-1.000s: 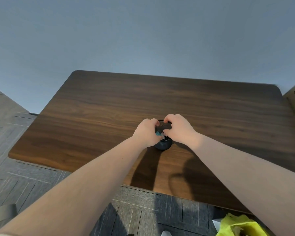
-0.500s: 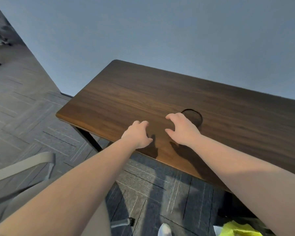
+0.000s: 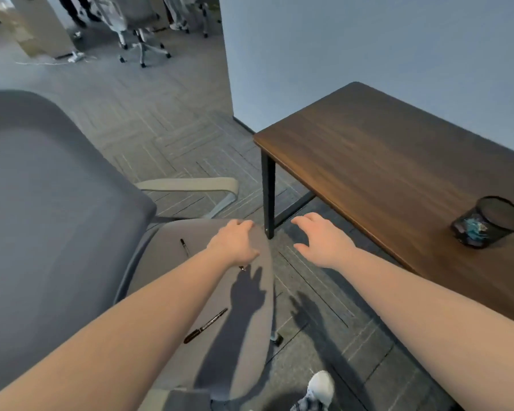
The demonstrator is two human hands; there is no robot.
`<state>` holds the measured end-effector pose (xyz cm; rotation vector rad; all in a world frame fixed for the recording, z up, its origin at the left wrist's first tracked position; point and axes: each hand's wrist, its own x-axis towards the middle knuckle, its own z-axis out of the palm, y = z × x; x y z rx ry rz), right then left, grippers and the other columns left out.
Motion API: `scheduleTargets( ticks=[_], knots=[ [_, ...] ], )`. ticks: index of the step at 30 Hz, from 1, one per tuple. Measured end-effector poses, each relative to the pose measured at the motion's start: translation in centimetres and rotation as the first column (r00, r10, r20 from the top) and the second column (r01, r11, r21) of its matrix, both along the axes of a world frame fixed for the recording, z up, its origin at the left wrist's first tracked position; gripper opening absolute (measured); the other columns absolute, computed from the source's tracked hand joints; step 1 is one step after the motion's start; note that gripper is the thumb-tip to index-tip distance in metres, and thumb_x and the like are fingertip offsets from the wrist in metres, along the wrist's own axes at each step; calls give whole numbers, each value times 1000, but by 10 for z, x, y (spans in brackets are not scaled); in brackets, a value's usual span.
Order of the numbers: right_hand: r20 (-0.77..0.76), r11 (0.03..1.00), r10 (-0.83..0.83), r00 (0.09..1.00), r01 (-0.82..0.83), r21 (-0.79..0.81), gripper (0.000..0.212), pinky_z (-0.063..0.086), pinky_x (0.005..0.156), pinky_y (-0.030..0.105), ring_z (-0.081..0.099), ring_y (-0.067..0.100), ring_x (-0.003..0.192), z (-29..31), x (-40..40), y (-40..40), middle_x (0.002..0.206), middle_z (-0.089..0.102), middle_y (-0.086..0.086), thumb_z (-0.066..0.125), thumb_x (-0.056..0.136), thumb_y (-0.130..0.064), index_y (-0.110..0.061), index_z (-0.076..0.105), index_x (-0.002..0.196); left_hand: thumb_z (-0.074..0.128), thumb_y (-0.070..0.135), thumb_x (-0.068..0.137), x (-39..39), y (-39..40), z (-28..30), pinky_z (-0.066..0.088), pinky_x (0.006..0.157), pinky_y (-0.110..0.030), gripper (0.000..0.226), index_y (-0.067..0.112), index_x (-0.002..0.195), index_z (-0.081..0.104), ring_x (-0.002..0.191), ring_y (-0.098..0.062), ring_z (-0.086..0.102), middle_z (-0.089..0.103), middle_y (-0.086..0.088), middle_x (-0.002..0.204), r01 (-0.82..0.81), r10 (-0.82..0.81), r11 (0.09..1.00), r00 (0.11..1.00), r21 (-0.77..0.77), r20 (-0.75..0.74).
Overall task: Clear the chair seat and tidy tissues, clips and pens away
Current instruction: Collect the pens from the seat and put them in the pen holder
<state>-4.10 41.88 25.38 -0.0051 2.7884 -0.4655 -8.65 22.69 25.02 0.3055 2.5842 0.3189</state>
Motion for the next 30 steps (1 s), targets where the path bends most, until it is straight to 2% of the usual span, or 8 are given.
scheduleTargets(
  ticks=[8, 14, 19, 24, 27, 30],
  knots=[
    [79, 971, 239, 968, -239, -9, 53, 46, 97, 51, 46, 33, 124, -49, -10, -104, 141, 40, 7, 55, 89, -31, -23, 36, 138, 63, 34, 82, 37, -114, -50, 44, 99, -43, 70, 26, 143, 29, 128, -32, 44, 34, -9, 146, -256, 260, 965, 962, -62, 87],
    [177, 931, 360, 916, -364, -10, 55, 46, 95, 49, 47, 35, 122, -107, -24, -143, 135, 44, 11, 56, 88, -31, -22, 37, 138, 56, 36, 86, 64, -161, -109, 45, 99, -45, 63, 26, 142, 30, 127, -33, 43, 36, -10, 142, -380, 395, 917, 907, -123, 145],
    [284, 894, 431, 856, -448, -5, 46, 46, 96, 48, 45, 33, 123, -165, -25, -168, 135, 45, 11, 50, 92, -30, -21, 38, 136, 52, 35, 88, 82, -186, -160, 44, 100, -47, 53, 23, 138, 35, 129, -31, 37, 39, -9, 140, -518, 536, 843, 832, -147, 140],
    [294, 853, 505, 812, -521, -25, 43, 47, 92, 43, 49, 35, 119, -211, -14, -199, 124, 52, 12, 56, 88, -29, -18, 46, 129, 55, 39, 87, 97, -199, -203, 40, 104, -47, 57, 24, 138, 35, 134, -31, 31, 34, -9, 145, -590, 606, 795, 785, -143, 127],
    [311, 808, 562, 767, -589, -9, 47, 42, 97, 43, 45, 34, 124, -231, -10, -217, 131, 49, 10, 54, 89, -30, -20, 42, 132, 51, 38, 90, 96, -202, -220, 35, 104, -45, 54, 25, 140, 33, 139, -29, 23, 26, -8, 151, -599, 616, 787, 777, -151, 128],
    [298, 764, 615, 730, -645, 4, 45, 38, 97, 44, 40, 32, 127, -250, -11, -232, 132, 46, 9, 54, 89, -28, -20, 42, 131, 49, 35, 91, 83, -210, -237, 35, 103, -45, 51, 22, 138, 36, 138, -31, 23, 25, -11, 150, -604, 618, 784, 781, -147, 88]
  ],
)
